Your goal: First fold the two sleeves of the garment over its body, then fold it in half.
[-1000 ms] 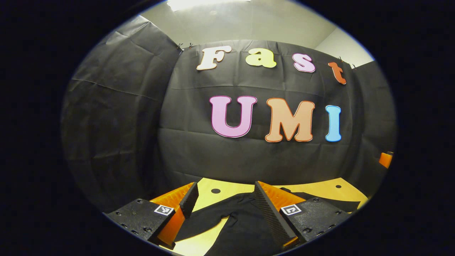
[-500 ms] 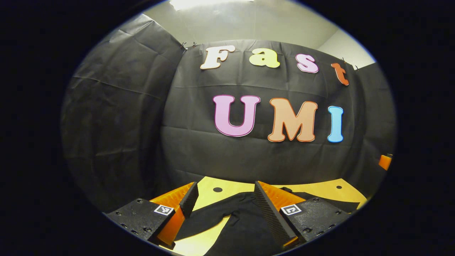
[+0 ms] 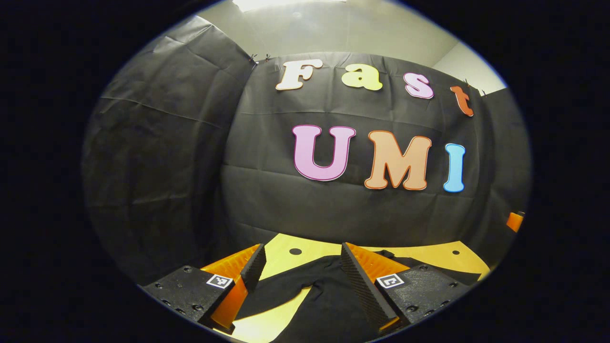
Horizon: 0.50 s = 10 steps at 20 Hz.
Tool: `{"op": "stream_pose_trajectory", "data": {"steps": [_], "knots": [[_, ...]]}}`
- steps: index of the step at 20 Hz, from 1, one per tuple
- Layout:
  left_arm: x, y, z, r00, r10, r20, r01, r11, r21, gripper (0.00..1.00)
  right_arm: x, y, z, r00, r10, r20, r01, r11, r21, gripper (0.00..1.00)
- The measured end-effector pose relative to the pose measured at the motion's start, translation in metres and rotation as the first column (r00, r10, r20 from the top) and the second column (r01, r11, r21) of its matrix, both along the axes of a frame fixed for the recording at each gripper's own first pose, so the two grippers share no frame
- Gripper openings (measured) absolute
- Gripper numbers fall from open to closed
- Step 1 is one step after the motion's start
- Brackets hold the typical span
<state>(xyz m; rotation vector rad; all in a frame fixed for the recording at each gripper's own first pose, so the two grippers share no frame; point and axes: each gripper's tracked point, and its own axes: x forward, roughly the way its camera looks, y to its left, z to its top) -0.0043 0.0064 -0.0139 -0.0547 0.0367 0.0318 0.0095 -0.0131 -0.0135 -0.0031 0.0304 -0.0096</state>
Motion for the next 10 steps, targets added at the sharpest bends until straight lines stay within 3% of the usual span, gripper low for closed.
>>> {"op": "stream_pose_trajectory", "data": {"steps": [8, 10], "knots": [[0.0, 0.012, -0.006, 0.998, 0.056, -0.023, -0.056, 0.998, -0.008, 0.93, 0.017, -0.027, -0.016, 0.999, -0.027, -0.035, 0.026, 0.999, -0.028, 0.99], [-0.001, 0.017, -0.005, 0.997, 0.078, -0.026, -0.078, 0.997, 0.007, 0.93, 0.025, -0.043, -0.027, 0.997, -0.046, -0.055, 0.044, 0.999, -0.025, 0.96]]}}
